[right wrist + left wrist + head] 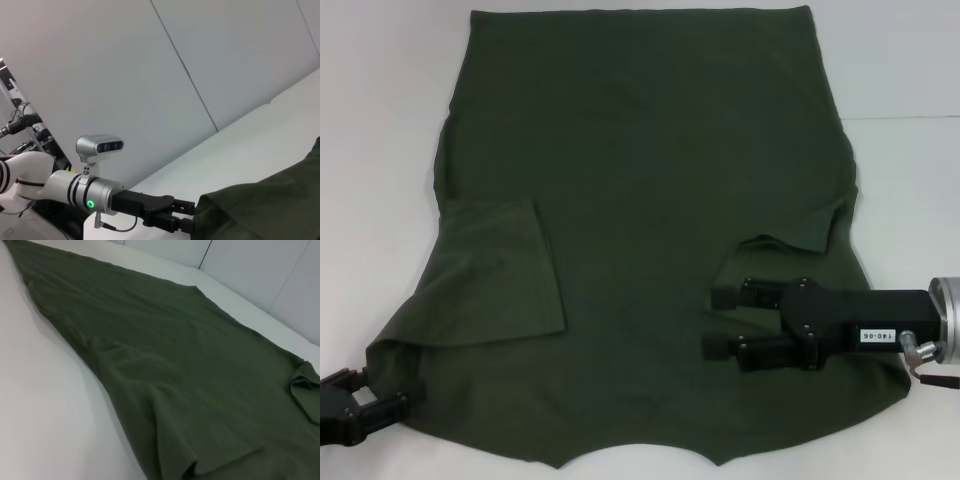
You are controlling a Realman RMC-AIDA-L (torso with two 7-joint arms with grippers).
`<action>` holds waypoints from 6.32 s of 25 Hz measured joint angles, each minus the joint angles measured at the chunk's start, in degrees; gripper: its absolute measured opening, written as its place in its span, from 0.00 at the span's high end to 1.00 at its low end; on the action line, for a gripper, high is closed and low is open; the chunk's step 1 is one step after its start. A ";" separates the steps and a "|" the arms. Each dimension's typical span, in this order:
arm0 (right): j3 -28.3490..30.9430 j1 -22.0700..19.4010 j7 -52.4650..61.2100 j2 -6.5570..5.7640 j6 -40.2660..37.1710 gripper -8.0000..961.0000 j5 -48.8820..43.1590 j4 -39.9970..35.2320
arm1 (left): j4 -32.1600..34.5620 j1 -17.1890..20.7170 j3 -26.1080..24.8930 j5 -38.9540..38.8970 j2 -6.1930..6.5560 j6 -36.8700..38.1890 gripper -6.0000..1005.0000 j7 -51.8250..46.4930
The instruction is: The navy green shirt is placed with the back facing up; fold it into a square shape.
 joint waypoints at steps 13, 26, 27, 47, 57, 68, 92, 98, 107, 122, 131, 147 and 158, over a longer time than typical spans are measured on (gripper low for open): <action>1.21 -0.22 0.00 0.00 -0.46 0.04 0.10 0.01 | 1.53 -0.58 -0.17 2.74 -0.38 -0.58 0.56 -1.48; 1.55 -0.28 0.04 0.00 -0.54 0.04 0.10 0.26 | 1.74 -0.97 -0.13 2.52 -0.41 0.85 0.97 -2.02; 1.56 -0.35 0.24 0.00 -0.55 0.04 0.10 0.24 | 1.73 -1.02 -0.17 2.42 -0.41 1.36 0.97 -2.06; 8.14 -11.36 22.47 -4.82 1.08 0.04 -4.17 -8.39 | 3.23 -2.76 1.02 1.24 -2.57 7.75 0.97 -2.32; 16.70 -11.51 25.09 -5.07 4.92 0.04 -12.68 -8.45 | 3.15 -3.29 1.26 1.27 -2.77 7.76 0.97 -1.86; 16.24 -9.94 25.29 -3.67 12.51 0.04 -13.69 -7.90 | 2.87 -3.60 1.15 1.09 -2.78 7.28 0.97 -1.83; 14.30 -5.49 24.45 -1.07 22.13 0.04 -16.77 -4.05 | 2.58 -4.09 0.90 1.05 -2.78 6.20 0.97 -1.89; 14.29 -6.13 24.75 -1.69 18.32 0.04 -17.26 -4.04 | 2.58 -4.09 0.90 0.97 -2.78 6.20 0.97 -1.95; 14.40 -6.53 26.36 -2.44 11.54 0.05 -18.89 -4.44 | 2.58 -3.85 0.91 0.80 -2.78 6.20 0.98 -2.09; 14.40 -6.16 31.87 -3.11 6.84 0.05 -24.75 -5.49 | 2.58 -3.87 0.85 0.78 -2.78 6.20 0.97 -2.18; 14.53 -6.03 33.09 -3.25 5.87 0.05 -24.75 -5.45 | 2.58 -4.02 0.81 0.78 -2.78 6.12 0.97 -2.18; 14.41 -5.68 33.89 -3.05 6.13 0.21 -24.84 -5.42 | 2.58 -4.09 0.82 0.83 -2.78 5.67 0.97 -2.18; 14.47 -6.20 33.93 -2.98 6.84 0.71 -24.86 -5.06 | 2.58 -4.09 0.82 0.82 -2.78 5.67 0.97 -2.18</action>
